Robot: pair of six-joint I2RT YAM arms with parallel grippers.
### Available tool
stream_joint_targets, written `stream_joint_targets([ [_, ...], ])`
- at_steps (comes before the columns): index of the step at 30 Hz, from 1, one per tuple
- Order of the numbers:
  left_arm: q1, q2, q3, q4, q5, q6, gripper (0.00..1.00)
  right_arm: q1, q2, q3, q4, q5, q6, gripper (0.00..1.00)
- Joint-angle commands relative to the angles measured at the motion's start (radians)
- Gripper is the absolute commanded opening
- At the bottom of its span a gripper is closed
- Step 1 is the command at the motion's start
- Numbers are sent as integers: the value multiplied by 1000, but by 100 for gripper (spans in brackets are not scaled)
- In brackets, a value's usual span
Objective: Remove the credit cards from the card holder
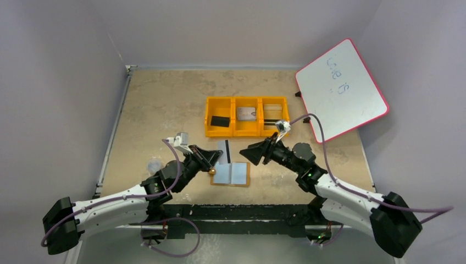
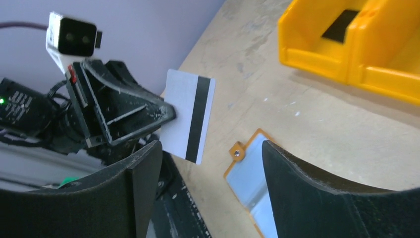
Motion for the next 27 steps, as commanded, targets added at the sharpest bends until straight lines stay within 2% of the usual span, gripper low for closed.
stream_joint_targets([
  [1, -1, -8, -10, 130, 35, 18, 0, -15, 127, 65, 191, -223, 41, 73],
  [7, 0, 1, -9, 170, 77, 29, 0, -46, 292, 81, 433, -398, 140, 59],
  [10, 0, 7, -8, 174, 89, 30, 0, -50, 342, 95, 486, -425, 173, 56],
  [18, 0, 31, -3, 207, 130, 32, 0, -68, 378, 138, 464, -447, 183, 53],
  [27, -1, 15, -6, 225, 145, 38, 0, -107, 418, 126, 542, -491, 241, 47],
])
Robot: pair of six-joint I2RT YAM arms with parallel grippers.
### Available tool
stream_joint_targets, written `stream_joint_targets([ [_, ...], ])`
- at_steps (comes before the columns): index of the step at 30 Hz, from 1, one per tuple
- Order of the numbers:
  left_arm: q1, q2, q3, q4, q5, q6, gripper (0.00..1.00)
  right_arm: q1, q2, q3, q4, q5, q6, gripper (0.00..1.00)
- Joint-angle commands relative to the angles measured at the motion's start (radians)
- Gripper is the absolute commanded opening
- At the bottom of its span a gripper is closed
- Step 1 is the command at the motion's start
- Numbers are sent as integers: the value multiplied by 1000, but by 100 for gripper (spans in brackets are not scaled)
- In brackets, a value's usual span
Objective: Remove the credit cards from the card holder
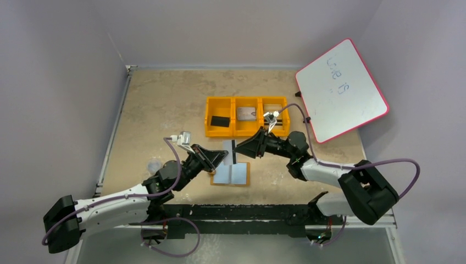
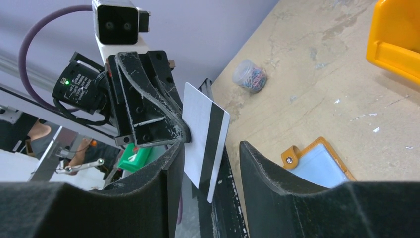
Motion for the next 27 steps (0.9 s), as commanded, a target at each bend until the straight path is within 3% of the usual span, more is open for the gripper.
stream_joint_targets([
  [1, 0, -19, -4, 75, 19, 22, 0, -8, 12, 23, 115, -54, 36, 46],
  [13, -1, -25, -33, 141, 34, 21, 0, -8, 34, 49, 132, -120, 51, 36],
  [21, 0, 3, -45, 207, 55, 17, 0, -8, 47, 68, 132, -149, 63, 35],
  [27, -1, 9, -56, 231, 53, 9, 0, -8, 50, 66, 159, -157, 82, 24],
])
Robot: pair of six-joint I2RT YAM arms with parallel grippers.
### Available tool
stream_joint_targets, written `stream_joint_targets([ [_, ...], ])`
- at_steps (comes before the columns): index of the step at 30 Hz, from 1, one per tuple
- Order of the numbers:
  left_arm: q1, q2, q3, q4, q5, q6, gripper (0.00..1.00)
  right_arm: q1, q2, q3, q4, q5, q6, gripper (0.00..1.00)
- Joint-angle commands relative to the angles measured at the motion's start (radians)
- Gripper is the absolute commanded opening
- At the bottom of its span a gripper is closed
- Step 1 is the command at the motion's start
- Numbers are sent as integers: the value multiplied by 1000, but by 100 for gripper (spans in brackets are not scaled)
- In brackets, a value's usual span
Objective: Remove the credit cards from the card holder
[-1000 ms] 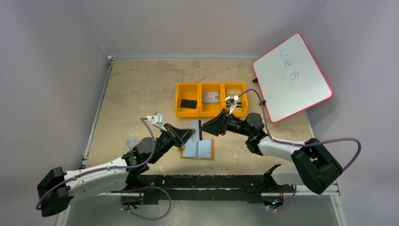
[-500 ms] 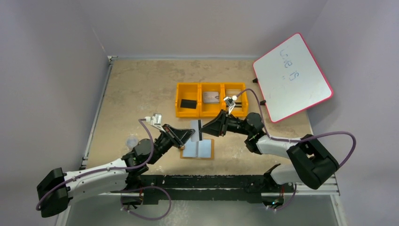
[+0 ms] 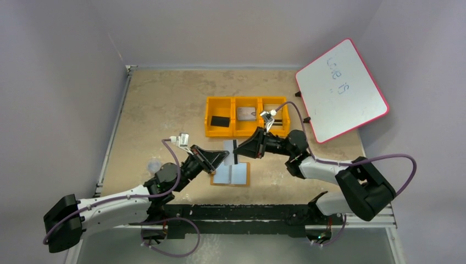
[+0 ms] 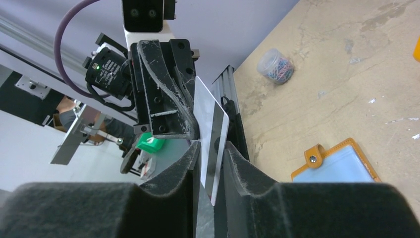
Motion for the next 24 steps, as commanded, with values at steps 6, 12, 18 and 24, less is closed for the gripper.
stream_joint_targets([
  [6, -1, -18, -6, 48, -5, 6, 5, -4, -9, 38, 66, -23, 13, 8],
  [12, -1, -52, -7, -40, -69, -5, 54, -7, -62, 37, -19, 25, -36, 0],
  [18, -1, -106, 32, -227, -172, -11, 66, -9, -169, 70, -284, 138, -185, 0],
  [24, -1, -145, 107, -493, -298, -2, 68, -9, -331, 123, -637, 379, -483, 0],
])
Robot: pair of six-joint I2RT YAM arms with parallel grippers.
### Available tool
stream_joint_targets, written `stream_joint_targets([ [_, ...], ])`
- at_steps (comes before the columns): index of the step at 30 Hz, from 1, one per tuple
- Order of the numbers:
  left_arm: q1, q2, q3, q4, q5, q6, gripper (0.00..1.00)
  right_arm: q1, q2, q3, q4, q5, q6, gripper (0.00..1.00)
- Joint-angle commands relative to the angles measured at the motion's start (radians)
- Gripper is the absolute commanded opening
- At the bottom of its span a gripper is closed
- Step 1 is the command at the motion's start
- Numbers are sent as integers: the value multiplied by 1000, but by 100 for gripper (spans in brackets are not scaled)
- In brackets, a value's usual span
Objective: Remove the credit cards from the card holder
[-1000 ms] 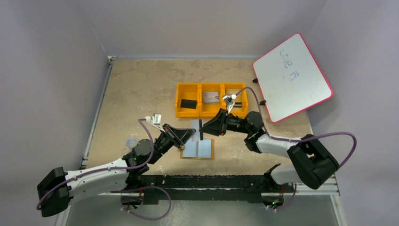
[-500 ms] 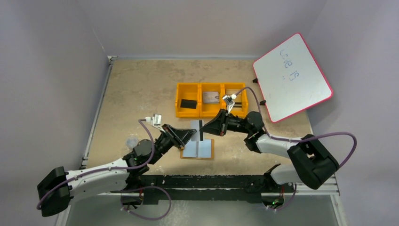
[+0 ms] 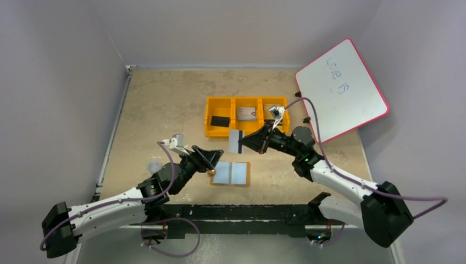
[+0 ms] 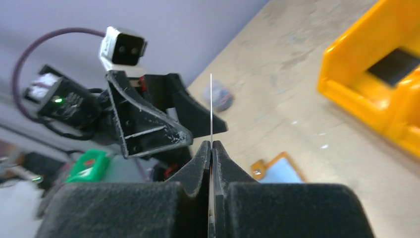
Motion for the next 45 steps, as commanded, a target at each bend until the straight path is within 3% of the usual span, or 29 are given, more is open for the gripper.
stream_joint_targets([
  [1, 0, -24, 118, -252, -142, 15, 69, -3, -134, 85, -303, 258, -320, 0],
  [4, 0, -10, 194, -421, -226, 28, 70, -3, -218, 101, -402, 415, -479, 0],
  [8, -1, 22, 246, -523, -285, 24, 73, -1, -247, 113, -490, 546, -679, 0],
  [18, -1, 111, 251, -508, -254, -2, 78, 0, -147, 181, -534, 529, -1037, 0],
  [45, 0, -9, 230, -613, -254, -11, 80, 32, 496, 628, -676, 774, -1360, 0],
])
